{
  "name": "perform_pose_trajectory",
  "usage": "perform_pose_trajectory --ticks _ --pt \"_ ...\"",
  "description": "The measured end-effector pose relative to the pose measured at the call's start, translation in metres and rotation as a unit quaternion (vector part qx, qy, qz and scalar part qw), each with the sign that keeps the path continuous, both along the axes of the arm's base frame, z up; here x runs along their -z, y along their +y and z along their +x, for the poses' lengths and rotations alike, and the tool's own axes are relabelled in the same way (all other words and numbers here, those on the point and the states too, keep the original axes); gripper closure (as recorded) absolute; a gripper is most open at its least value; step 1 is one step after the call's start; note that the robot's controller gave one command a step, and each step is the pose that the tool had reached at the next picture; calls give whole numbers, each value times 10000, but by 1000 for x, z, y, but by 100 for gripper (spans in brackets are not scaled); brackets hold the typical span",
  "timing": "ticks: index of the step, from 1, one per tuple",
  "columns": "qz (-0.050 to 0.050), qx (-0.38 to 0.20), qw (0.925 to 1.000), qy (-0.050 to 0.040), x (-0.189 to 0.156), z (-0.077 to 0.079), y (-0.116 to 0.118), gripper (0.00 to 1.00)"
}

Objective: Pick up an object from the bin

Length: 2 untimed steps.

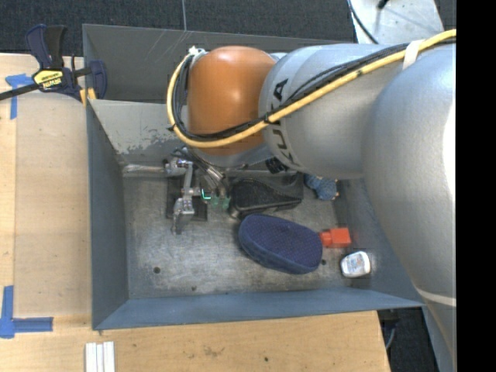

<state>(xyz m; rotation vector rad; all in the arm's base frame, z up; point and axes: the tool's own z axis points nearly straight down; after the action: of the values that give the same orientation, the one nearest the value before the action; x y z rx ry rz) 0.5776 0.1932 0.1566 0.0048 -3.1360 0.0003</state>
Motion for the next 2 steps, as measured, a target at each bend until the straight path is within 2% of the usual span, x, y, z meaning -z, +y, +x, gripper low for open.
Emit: perform_pose_trajectory --ticks 1,2 --pt "15 -1561 9877 -48 82 31 -72 0" --pt "28 -1550 9878 -157 77 36 -70 100"
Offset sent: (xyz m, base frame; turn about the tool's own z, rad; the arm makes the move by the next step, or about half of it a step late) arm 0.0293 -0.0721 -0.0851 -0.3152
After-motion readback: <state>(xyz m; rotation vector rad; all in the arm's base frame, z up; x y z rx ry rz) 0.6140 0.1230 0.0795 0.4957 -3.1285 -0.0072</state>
